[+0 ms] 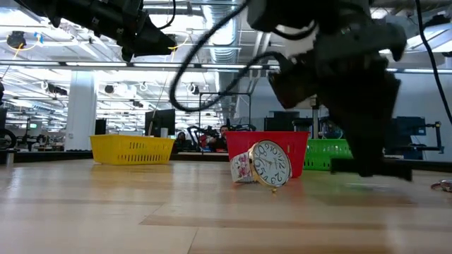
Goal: Pick & Place Office items
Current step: Put the right black digital clock into the red bin
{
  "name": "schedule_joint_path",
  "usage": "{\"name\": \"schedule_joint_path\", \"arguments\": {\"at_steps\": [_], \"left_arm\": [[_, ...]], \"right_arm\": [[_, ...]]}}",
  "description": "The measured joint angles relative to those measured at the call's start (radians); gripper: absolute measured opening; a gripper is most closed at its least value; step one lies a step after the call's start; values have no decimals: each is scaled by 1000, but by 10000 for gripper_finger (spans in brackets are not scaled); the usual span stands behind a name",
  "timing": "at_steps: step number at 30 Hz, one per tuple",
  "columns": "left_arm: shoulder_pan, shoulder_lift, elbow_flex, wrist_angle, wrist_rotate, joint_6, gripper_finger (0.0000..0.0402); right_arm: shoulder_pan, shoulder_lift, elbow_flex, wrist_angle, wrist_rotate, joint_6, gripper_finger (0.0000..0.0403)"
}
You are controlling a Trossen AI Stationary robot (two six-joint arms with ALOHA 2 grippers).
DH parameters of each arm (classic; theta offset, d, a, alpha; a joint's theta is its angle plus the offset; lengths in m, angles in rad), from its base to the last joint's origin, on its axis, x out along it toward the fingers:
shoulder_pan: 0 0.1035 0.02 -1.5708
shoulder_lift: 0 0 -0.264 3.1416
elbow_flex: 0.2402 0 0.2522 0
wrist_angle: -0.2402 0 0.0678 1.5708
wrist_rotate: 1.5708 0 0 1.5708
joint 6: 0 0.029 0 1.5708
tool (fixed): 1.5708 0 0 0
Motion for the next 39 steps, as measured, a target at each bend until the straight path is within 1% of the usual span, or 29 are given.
{"name": "schedule_joint_path", "arguments": {"at_steps": [4, 9, 12, 17, 21, 26, 32, 36, 39], "left_arm": [[0, 0, 0, 0, 0, 0, 143], [0, 0, 0, 0, 0, 0, 143], [0, 0, 0, 0, 0, 0, 143], [0, 0, 0, 0, 0, 0, 143], [0, 0, 0, 0, 0, 0, 143], [0, 0, 0, 0, 0, 0, 143], [0, 0, 0, -1, 0, 0, 143], [0, 0, 0, -1, 0, 1, 143], [0, 0, 0, -1, 0, 1, 143]], "right_arm": [[-1, 0, 65, -52, -6, -50, 148], [-9, -1, 170, -158, -9, -126, 160], [-14, -2, 231, -169, -8, -205, 160], [-38, -3, 309, -173, 13, -301, 147], [-79, -3, 358, -195, 49, -389, 157], [-144, -3, 372, -200, 130, -492, 164], [-243, -3, 372, -177, 158, -601, 151], [-300, -4, 365, -183, 175, -629, 160], [-326, -4, 326, -177, 177, -652, 164]]}}
